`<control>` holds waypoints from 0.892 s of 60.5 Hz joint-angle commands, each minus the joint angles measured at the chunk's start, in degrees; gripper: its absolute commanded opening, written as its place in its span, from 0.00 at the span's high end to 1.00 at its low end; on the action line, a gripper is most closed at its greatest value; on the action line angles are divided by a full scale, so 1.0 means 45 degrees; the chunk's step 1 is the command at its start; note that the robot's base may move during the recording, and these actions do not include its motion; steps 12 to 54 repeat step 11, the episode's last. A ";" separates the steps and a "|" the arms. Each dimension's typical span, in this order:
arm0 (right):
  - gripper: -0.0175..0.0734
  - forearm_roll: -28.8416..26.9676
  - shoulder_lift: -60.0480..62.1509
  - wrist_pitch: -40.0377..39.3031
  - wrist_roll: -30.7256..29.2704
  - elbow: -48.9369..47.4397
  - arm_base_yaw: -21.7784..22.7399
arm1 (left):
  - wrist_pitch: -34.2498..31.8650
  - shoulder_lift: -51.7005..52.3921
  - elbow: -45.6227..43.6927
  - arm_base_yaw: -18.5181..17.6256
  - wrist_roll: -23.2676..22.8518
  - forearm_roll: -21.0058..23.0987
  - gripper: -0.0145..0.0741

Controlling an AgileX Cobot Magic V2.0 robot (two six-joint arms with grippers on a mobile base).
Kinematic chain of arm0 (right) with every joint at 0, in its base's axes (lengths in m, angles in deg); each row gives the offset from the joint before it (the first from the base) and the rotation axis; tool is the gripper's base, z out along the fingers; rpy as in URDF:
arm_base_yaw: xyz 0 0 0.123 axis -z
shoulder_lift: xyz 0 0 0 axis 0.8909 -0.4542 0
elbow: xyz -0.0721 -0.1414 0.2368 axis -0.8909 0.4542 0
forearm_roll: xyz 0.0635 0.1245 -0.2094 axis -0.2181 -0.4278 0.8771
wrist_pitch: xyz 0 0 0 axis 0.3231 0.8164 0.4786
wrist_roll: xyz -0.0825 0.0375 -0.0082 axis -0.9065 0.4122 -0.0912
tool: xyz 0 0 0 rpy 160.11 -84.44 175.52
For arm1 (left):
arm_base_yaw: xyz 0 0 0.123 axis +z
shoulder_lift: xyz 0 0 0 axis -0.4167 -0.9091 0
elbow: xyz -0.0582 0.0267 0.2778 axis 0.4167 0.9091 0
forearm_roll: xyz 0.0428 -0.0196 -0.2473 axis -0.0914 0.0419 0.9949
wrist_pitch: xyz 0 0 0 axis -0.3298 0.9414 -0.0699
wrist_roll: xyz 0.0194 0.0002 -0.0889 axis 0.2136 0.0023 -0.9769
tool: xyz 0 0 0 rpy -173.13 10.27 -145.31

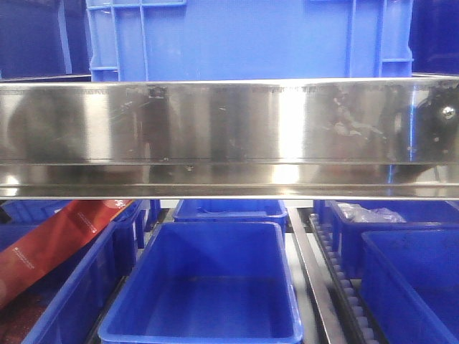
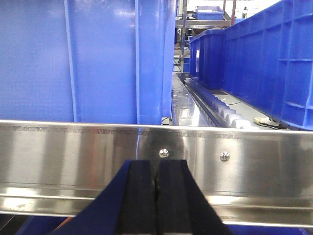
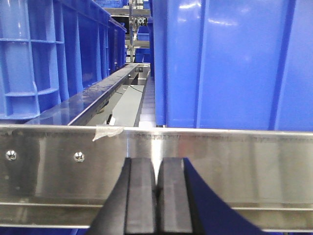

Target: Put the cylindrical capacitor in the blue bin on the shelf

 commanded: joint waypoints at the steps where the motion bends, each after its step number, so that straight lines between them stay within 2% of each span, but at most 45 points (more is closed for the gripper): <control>1: 0.90 -0.0049 0.0038 -0.0322 0.0025 0.0014 0.0059 | -0.0266 0.0058 -0.0025 0.0038 0.0003 0.0033 0.96; 54: 0.90 -0.0049 0.0038 -0.0322 0.0025 0.0014 0.0059 | -0.0266 0.0058 -0.0025 0.0038 0.0003 0.0033 0.96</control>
